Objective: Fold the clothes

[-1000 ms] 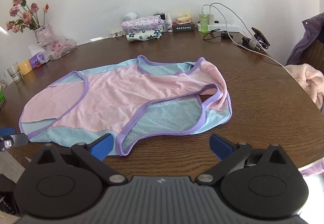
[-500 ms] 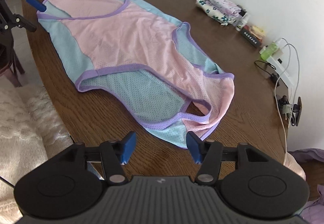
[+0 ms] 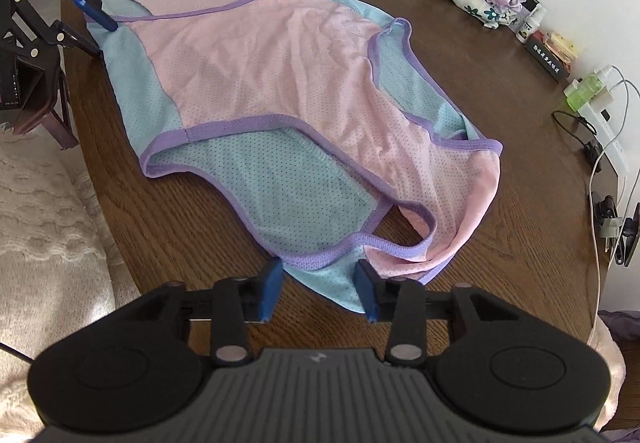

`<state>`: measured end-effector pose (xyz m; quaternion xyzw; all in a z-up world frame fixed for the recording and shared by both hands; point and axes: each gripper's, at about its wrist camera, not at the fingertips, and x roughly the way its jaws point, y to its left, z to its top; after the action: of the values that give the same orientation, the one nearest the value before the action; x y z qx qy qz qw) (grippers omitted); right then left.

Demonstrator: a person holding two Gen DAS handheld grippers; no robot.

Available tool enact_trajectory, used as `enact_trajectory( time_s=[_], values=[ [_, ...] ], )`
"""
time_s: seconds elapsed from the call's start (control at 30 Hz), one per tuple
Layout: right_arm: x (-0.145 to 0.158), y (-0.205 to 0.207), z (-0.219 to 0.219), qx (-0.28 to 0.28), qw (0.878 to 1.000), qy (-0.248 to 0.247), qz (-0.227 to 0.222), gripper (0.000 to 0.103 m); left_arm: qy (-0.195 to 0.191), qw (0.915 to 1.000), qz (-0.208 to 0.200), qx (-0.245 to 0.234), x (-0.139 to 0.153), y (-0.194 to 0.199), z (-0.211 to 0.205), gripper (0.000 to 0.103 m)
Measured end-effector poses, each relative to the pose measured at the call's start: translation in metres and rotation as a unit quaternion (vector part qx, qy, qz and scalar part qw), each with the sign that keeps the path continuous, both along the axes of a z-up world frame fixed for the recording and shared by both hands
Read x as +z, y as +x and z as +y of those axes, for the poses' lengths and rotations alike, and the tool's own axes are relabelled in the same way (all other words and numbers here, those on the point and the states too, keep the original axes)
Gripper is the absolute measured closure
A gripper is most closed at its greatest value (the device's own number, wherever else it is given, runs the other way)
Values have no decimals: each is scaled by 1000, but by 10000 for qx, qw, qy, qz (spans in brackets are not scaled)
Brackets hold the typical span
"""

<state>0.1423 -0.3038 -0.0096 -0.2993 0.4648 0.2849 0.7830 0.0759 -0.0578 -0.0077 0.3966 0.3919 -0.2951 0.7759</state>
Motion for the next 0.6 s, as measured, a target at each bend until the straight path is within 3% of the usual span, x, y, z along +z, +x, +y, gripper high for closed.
enact_trajectory(
  time_s=[0.23, 0.43, 0.6],
  values=[
    [3, -3, -4, -121, 9998, 25, -145, 100, 39, 9996, -277, -69, 2, -8, -3, 103],
    [14, -10, 1, 5, 9989, -65, -473, 102, -135, 9991, -406, 74, 16, -4, -1, 103],
    [36, 14, 3, 102, 9962, -123, -857, 102, -357, 9963, -691, 377, 41, 36, 9, 103]
  ],
)
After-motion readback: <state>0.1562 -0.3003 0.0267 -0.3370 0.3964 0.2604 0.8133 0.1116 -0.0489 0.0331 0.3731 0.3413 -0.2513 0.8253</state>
